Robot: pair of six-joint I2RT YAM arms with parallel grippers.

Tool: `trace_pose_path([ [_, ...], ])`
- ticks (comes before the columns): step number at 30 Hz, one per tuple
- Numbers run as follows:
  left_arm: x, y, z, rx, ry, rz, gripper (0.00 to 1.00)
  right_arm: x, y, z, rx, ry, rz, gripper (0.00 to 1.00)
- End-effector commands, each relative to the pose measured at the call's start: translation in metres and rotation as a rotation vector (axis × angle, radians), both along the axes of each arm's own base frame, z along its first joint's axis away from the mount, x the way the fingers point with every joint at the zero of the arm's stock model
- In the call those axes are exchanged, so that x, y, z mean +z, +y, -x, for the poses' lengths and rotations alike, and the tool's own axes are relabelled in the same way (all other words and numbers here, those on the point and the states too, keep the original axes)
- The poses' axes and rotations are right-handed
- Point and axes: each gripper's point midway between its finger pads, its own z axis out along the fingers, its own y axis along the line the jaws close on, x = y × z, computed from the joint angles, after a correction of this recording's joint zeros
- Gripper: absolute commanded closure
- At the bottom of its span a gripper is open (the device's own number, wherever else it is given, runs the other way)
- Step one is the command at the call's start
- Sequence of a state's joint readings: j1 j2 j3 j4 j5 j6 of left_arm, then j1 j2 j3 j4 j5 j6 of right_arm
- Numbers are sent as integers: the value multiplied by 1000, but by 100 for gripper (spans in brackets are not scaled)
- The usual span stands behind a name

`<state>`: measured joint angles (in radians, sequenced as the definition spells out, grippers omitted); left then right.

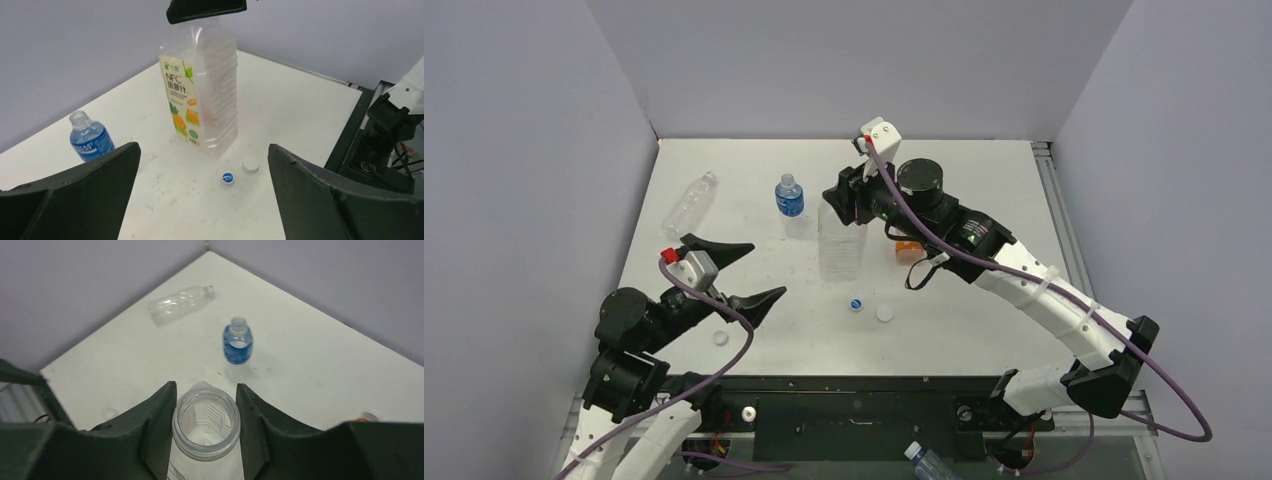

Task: Unscrew the bottle caps
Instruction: Place the plastic bottle at the center of the board.

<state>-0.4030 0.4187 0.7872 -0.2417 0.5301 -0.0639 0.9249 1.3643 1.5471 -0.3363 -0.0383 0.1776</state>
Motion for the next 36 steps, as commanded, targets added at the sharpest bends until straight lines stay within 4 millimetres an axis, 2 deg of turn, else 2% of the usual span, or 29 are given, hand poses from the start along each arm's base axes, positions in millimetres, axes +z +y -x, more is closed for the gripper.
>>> trace_pose_path([
  [1, -17, 24, -7, 137, 43, -96, 3, 3, -25, -55, -203, -137, -15, 100],
  [4, -24, 23, -2, 118, 52, -127, 3, -10, -33, -91, -289, -155, -35, 100],
  [5, -26, 23, -1, 111, 59, -132, 3, -7, -35, -101, -321, -177, -64, 100],
  [6, -27, 21, 2, 95, 61, -140, 3, -16, -38, -114, -351, -173, -59, 100],
  [7, -27, 20, 3, 86, 60, -143, 3, -13, -40, -122, -381, -193, -84, 100],
  [8, -28, 19, 5, 74, 59, -148, 3, -23, -40, -133, -403, -188, -76, 100],
  [11, -28, 20, 6, 74, 56, -152, 3, -27, -40, -155, -459, -211, -109, 100],
  [12, -29, 20, 5, 77, 57, -154, 3, -41, -36, -164, -472, -203, -90, 100],
  [13, -29, 20, 5, 78, 56, -156, 3, -39, -34, -169, -482, -212, -100, 100],
  [14, -30, 21, 5, 79, 57, -158, 3, -55, -29, -177, -490, -197, -77, 100],
  [15, -29, 21, 5, 80, 56, -158, 3, -54, -27, -181, -492, -201, -80, 100],
  [16, -29, 21, 6, 80, 57, -159, 3, -70, -21, -188, -494, -186, -52, 100],
  [17, -29, 21, 6, 79, 58, -160, 3, -70, -18, -192, -494, -188, -48, 100],
  [18, -30, 21, 7, 76, 59, -163, 3, -83, -13, -197, -493, -175, -25, 100],
  [23, -30, 21, 9, 67, 52, -172, 4, -111, -5, -213, -499, -140, 13, 100],
  [31, -28, 21, 9, 65, 47, -180, 4, -146, -4, -221, -490, -91, 89, 100],
  [33, -28, 21, 9, 63, 44, -181, 3, -150, -4, -220, -488, -78, 99, 91],
  [34, -28, 21, 9, 63, 42, -182, 3, -152, -6, -221, -490, -72, 103, 79],
  [35, -27, 21, 9, 64, 41, -181, 3, -152, -7, -220, -492, -68, 99, 72],
  [36, -27, 21, 9, 64, 38, -180, 4, -153, -8, -221, -496, -62, 96, 62],
])
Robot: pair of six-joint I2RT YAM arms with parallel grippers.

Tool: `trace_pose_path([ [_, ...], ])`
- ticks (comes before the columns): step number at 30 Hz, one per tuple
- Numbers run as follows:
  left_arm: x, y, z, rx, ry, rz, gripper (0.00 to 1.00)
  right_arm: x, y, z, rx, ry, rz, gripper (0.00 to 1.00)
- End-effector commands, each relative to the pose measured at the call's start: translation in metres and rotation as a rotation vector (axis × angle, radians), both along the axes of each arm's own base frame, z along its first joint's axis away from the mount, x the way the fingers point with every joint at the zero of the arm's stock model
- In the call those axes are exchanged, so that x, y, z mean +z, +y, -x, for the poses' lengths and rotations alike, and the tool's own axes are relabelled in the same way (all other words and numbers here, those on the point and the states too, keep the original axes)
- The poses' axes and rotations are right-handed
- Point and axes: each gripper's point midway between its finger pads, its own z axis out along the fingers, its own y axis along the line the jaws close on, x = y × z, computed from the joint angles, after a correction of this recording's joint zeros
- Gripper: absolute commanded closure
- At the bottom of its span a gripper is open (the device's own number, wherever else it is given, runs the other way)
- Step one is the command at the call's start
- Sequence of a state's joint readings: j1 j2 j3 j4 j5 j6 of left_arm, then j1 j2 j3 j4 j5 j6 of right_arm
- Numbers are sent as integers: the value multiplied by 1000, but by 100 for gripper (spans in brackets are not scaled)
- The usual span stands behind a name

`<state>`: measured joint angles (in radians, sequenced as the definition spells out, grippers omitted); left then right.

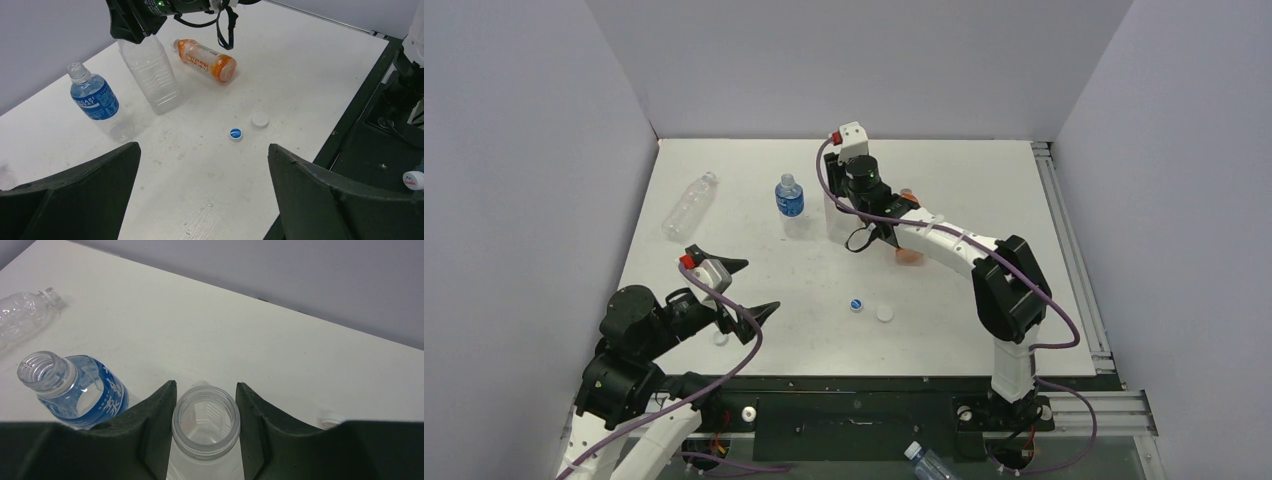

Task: Unscrew the bottle caps
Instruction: Place the plastic bottle at the center of the board, then pick up the plastic bottle at the center of the board.

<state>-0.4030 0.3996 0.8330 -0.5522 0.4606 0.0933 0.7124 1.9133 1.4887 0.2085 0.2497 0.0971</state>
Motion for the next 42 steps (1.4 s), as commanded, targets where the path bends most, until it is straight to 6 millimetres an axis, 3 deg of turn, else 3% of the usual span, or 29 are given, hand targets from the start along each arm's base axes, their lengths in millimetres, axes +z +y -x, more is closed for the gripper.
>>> trace_pose_path([
  [1, 21, 1, 4, -12, -66, 13, 3, 22, -1, -8, -15, -33, -50, 57],
  [4, 23, 1, 6, -16, -74, 16, 3, 29, -8, -10, -32, -33, -77, 33],
  [6, 25, 0, 7, -21, -78, 20, 3, 37, -10, -10, -31, -37, -89, 25],
  [15, 31, 0, 10, -28, -97, 28, 4, 75, -18, -3, -29, -71, -119, 20],
  [20, 33, 0, 11, -32, -102, 32, 3, 115, -30, 6, -30, -107, -163, 19],
  [25, 39, -1, 11, -39, -105, 39, 3, 142, -72, 6, -138, -88, -252, 18],
  [29, 44, -2, 10, -42, -101, 41, 3, 129, -129, -4, -325, 29, -280, 18],
  [32, 48, -3, 9, -40, -102, 44, 4, 94, -169, -15, -438, 168, -229, 17],
  [36, 52, -4, 7, -41, -95, 51, 3, 42, -184, -24, -447, 332, -144, 17],
  [37, 54, -5, 7, -45, -95, 54, 3, 23, -182, -28, -439, 376, -117, 17],
  [42, 55, -6, 8, -53, -92, 58, 3, -24, -175, -33, -386, 499, -21, 16],
])
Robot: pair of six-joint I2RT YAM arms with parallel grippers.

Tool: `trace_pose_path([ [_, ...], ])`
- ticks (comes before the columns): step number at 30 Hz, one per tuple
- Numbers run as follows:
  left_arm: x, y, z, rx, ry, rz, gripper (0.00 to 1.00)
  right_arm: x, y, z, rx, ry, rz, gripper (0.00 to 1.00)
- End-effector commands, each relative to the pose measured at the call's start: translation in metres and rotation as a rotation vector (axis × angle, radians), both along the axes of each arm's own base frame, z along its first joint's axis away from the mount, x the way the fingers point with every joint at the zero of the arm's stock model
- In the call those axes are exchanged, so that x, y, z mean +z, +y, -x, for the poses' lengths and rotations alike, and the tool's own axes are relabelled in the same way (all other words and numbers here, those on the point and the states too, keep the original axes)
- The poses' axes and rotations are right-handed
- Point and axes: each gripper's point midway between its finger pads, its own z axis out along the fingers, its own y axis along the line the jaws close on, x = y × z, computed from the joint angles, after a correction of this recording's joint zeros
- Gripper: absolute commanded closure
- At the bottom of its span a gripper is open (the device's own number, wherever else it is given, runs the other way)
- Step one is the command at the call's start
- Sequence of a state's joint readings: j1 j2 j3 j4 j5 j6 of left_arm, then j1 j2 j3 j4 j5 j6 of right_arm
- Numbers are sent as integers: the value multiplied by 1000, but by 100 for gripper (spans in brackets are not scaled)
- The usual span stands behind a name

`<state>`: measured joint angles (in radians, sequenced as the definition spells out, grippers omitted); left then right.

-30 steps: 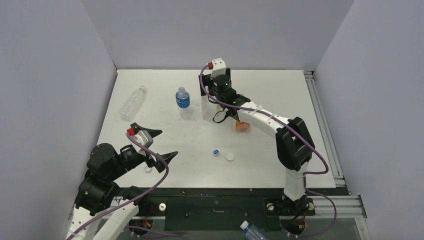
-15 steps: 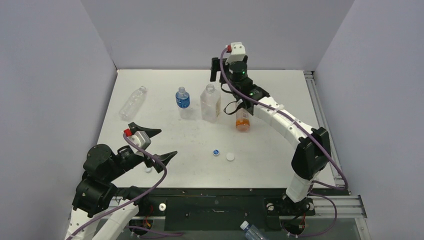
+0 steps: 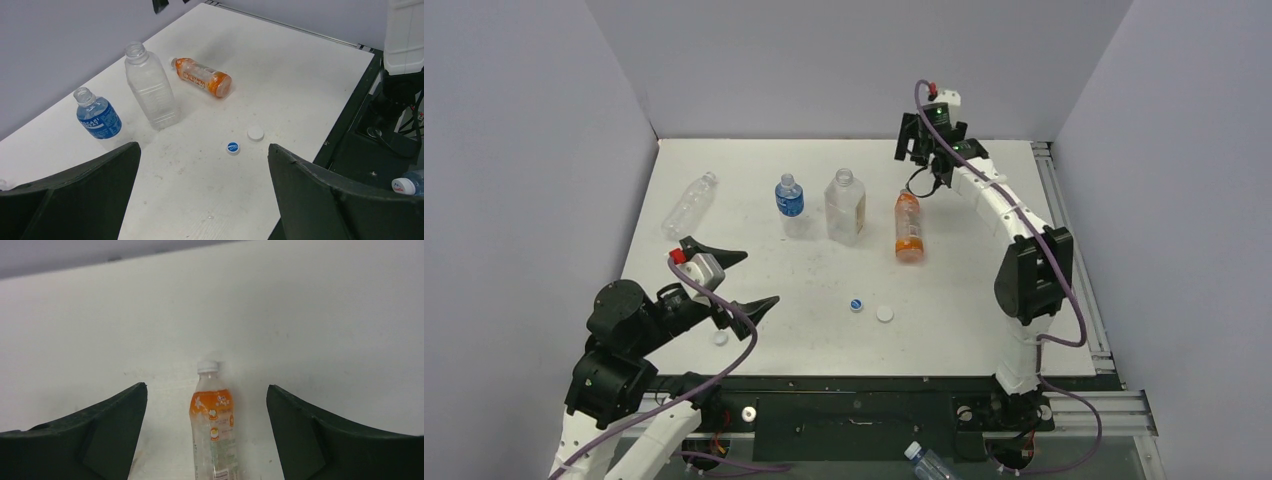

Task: Unscrew the bottle caps
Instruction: Pick up the plastic bottle at the center of the board.

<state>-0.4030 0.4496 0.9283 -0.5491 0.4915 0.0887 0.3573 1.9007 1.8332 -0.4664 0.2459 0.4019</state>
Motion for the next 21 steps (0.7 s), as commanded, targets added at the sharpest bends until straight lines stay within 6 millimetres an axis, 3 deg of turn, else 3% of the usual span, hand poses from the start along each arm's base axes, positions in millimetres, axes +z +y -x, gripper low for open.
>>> trace_pose_path([
  [1, 23, -3, 5, -25, -50, 35, 3, -60, 16, 14, 100, 209, 47, 16],
  [6, 22, -4, 7, -40, -43, 34, 3, -97, 20, 10, 126, 274, 59, 15],
  [14, 22, -7, 13, -70, -17, 32, 3, -171, 23, 11, 149, 424, 93, 14],
  [21, 26, -9, 18, -88, 0, 41, 4, -204, 31, 9, 157, 481, 70, 14],
])
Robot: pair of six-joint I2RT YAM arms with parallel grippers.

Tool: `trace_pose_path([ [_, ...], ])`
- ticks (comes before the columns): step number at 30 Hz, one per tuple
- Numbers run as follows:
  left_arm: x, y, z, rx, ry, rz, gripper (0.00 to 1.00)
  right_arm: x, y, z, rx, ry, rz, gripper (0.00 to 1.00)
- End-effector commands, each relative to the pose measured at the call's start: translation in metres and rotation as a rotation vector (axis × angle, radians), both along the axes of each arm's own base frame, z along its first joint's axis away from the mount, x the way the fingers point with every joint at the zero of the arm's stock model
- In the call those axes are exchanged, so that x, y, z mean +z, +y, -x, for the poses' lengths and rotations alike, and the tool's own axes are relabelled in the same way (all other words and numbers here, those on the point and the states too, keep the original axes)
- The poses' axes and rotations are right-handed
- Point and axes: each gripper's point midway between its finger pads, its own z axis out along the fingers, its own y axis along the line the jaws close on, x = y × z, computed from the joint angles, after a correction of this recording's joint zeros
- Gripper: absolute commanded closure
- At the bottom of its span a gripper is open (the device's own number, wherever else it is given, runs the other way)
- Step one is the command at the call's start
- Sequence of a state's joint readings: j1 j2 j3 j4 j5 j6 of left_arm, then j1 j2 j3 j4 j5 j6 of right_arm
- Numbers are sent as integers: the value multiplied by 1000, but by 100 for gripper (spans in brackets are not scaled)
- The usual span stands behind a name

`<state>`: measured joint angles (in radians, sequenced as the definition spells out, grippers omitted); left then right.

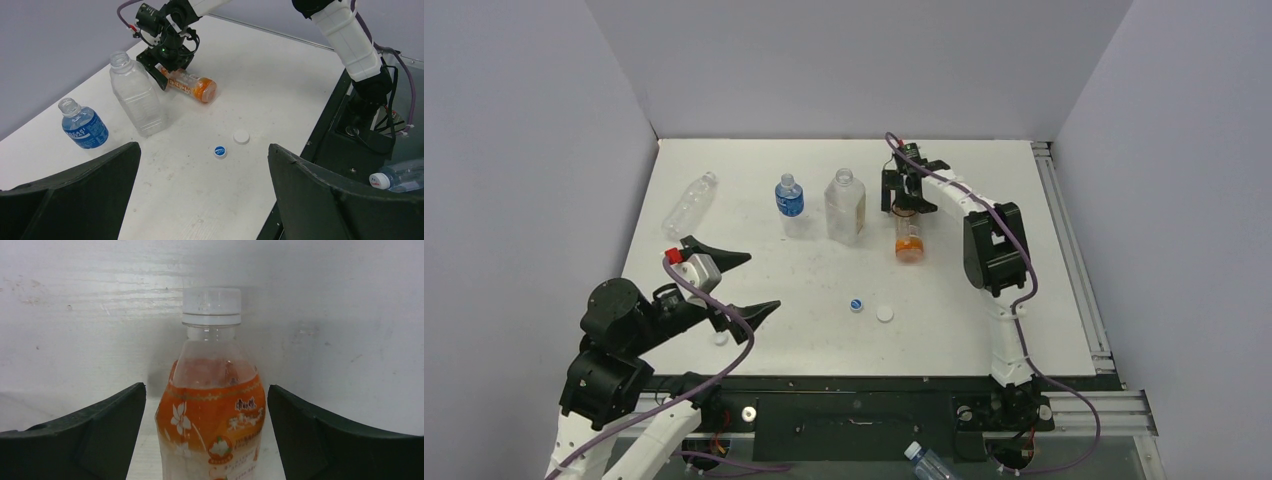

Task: Unscrew the bottle caps
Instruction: Pick up the plastic bottle at the center of the board.

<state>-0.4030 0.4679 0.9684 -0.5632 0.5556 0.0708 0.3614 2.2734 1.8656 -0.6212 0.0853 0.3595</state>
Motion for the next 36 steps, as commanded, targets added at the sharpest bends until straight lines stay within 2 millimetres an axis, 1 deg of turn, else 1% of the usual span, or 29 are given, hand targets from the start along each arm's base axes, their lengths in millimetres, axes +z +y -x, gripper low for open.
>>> trace_pose_path([
  [1, 17, -2, 8, -26, -10, 28, 3, 2, 8, -13, -2, -13, -33, 15],
  [3, 19, -2, 8, -29, -7, 34, 3, -2, 8, -12, -13, -5, -37, 23],
  [5, 19, -3, 9, -36, 2, 40, 4, 2, 7, -12, -22, -20, -43, 38],
  [6, 17, -4, 9, -37, 11, 43, 3, 3, 5, -11, -31, -29, -39, 43],
  [7, 17, -5, 8, -37, 15, 46, 3, 11, 3, -8, -37, -49, -45, 50],
  [9, 16, -6, 6, -36, 13, 54, 3, 27, -1, -4, -47, -91, -54, 57],
  [10, 15, -8, 5, -37, 29, 73, 3, 39, -5, 4, -53, -112, -55, 58],
  [11, 15, -8, 4, -38, 31, 83, 3, 48, -6, 3, -58, -146, -66, 61],
  [12, 15, -11, 3, -41, 37, 105, 3, 64, -10, 12, -65, -174, -68, 61],
  [13, 15, -13, 1, -44, 55, 122, 4, 76, -11, 14, -69, -209, -78, 62],
  [15, 16, -18, -2, -60, 78, 159, 4, 107, -14, 29, -76, -278, -99, 62],
  [16, 19, -21, -5, -67, 66, 174, 4, 131, -13, 41, -72, -330, -111, 63],
  [17, 19, -24, -6, -79, 87, 190, 3, 145, -12, 48, -69, -362, -118, 63],
  [18, 22, -26, -8, -89, 75, 208, 3, 175, -6, 63, -52, -429, -138, 63],
  [19, 23, -29, -9, -102, 95, 224, 3, 190, -2, 71, -40, -465, -144, 63],
  [20, 27, -32, -10, -111, 82, 244, 3, 220, 5, 89, -21, -536, -164, 63],
  [21, 28, -34, -12, -112, 107, 266, 3, 234, 11, 100, -3, -566, -172, 63],
  [22, 32, -35, -14, -115, 97, 287, 3, 262, 21, 120, 23, -632, -204, 63],
  [23, 33, -37, -15, -120, 121, 309, 3, 276, 25, 129, 23, -668, -216, 64],
  [24, 38, -38, -15, -130, 110, 327, 3, 302, 39, 151, 63, -734, -278, 64],
  [25, 39, -41, -14, -150, 141, 343, 4, 315, 43, 161, 67, -774, -295, 64],
  [26, 43, -43, -13, -164, 135, 357, 3, 337, 60, 183, 116, -834, -368, 65],
  [27, 47, -46, -12, -187, 152, 375, 3, 346, 62, 191, 121, -867, -373, 65],
  [28, 53, -47, -11, -201, 139, 389, 3, 363, 79, 211, 168, -909, -437, 66],
  [29, 55, -49, -9, -219, 148, 394, 3, 371, 83, 218, 178, -933, -450, 67],
  [30, 59, -49, -8, -230, 141, 398, 3, 386, 96, 233, 218, -969, -503, 67],
  [31, 63, -50, -5, -249, 134, 398, 4, 394, 105, 247, 250, -984, -537, 67],
  [34, 71, -51, 3, -281, 114, 398, 3, 423, 123, 270, 297, -1054, -642, 70],
  [36, 74, -51, 10, -310, 110, 397, 3, 434, 138, 286, 343, -1078, -692, 71],
])
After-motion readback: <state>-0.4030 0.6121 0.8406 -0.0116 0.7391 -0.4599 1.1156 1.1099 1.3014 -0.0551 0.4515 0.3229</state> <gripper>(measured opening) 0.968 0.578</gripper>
